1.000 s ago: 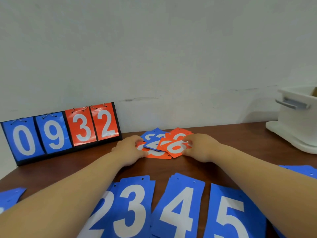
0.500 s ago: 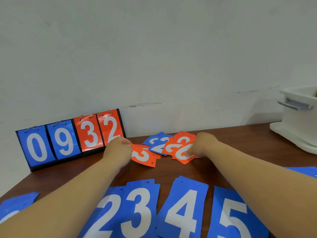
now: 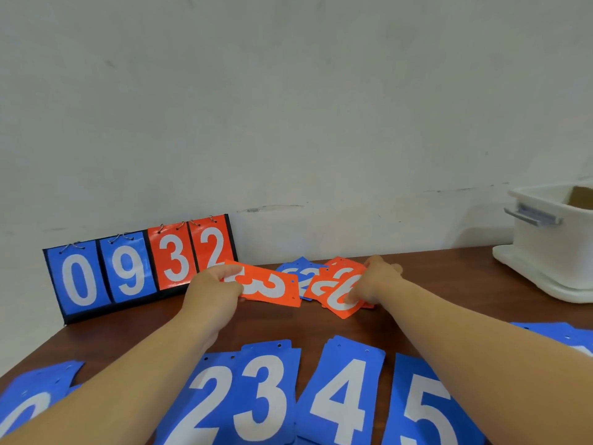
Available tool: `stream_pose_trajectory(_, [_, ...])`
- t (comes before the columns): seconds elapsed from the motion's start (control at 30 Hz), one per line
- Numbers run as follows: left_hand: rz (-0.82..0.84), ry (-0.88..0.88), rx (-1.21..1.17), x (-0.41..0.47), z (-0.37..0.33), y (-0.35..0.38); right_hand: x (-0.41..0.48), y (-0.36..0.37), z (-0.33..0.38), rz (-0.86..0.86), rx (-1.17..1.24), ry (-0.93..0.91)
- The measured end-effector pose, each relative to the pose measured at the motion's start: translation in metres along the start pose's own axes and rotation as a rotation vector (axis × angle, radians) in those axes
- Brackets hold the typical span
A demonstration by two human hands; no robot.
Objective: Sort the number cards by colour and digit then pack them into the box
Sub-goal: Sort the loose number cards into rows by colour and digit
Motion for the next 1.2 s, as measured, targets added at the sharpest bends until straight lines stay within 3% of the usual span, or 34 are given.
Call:
stream_pose_trajectory(0.23, [0.025,0.028,0.025,-0.014,-0.008,-0.003,0.003,0.003,0.0,0.016,0.143,-0.151])
stream_pose_trajectory(0.37, [0.033,0.029,0.027,-0.022,-0.014,-0.007,-0.002,-0.009,-0.006,-0.156,0.206,-0.251])
stream_pose_trajectory(0.5, [0.022,0.048,0.024,-0.034,-0.023,-0.019,-0.019,-0.047,-0.021,-0.352,0.258,-0.232])
stream_pose_trajectory(0.67, [0.028,0.083,-0.043,-0.064,-0.051,-0.041,-0.059,-0.1,-0.022,-0.414,0.437,-0.268])
stream_pose_trajectory(0.77, [0.03,0.079,-0.13,-0.1,-0.07,-0.056,-0.108,-0.121,-0.01,-0.386,0.629,-0.344])
stream_pose_trajectory(0.97, [-0.064,0.13,-0.253,-0.213,-0.082,-0.096,-0.243,-0.125,-0.009,-0.11,1.004,-0.527])
stream_pose_trajectory(1.2, [-0.25,-0.033,-0.435,-0.34,-0.005,-0.142,-0.348,-0.108,-0.084,-0.199,1.044,-0.474])
Point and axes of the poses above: each hand's wrist, its own x-axis towards the middle knuckle, its own y-axis out of the palm, z = x × y, the point moved 8 cm from there along x, towards the middle knuckle, and after that the axes turned 1 degree about x, right-handed, at the moved point
